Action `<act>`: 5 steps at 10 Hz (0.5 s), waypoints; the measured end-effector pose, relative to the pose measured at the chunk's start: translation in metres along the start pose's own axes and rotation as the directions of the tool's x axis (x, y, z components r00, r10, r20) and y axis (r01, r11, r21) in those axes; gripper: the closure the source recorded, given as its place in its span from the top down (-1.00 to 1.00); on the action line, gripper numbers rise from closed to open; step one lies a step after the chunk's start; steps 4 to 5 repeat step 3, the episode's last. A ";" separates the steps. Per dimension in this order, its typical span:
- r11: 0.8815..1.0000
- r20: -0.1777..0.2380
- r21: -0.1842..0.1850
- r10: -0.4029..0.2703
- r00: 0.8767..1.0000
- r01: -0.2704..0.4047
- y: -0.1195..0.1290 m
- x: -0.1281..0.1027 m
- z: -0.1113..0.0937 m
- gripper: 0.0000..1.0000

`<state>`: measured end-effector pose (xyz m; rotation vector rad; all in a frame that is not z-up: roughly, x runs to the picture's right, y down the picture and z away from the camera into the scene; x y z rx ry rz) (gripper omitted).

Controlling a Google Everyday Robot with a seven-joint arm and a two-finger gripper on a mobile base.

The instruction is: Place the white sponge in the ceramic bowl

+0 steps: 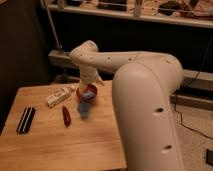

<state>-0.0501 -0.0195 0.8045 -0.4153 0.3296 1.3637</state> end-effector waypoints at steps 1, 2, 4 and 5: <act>0.999 0.015 0.023 0.035 0.999 -0.036 -0.010 0.005 -0.005 0.60; 0.995 0.027 0.065 0.075 0.997 -0.077 -0.024 0.015 -0.010 0.60; 0.989 0.027 0.109 0.102 0.994 -0.104 -0.034 0.026 -0.013 0.60; 0.989 0.027 0.109 0.102 0.994 -0.104 -0.034 0.026 -0.013 0.60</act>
